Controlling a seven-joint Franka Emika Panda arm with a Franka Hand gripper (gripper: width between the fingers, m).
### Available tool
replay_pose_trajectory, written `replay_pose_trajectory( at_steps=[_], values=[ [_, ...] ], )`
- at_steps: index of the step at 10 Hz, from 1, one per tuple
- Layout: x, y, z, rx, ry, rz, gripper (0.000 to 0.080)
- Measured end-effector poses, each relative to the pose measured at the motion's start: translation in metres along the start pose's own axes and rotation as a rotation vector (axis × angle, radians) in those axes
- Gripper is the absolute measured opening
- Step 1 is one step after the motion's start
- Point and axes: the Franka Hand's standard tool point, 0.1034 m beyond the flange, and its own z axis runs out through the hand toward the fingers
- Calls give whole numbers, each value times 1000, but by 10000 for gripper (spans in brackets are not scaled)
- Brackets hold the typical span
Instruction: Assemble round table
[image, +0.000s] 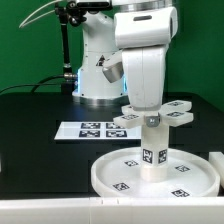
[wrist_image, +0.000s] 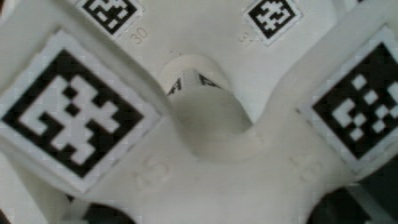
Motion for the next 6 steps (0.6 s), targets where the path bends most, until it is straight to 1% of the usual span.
replay_pose_trajectory(
  at_steps=[2, 6],
  values=[
    [-2, 0, 0, 1, 1, 219, 448],
    [-5, 1, 1, 3, 4, 526, 449]
  ],
)
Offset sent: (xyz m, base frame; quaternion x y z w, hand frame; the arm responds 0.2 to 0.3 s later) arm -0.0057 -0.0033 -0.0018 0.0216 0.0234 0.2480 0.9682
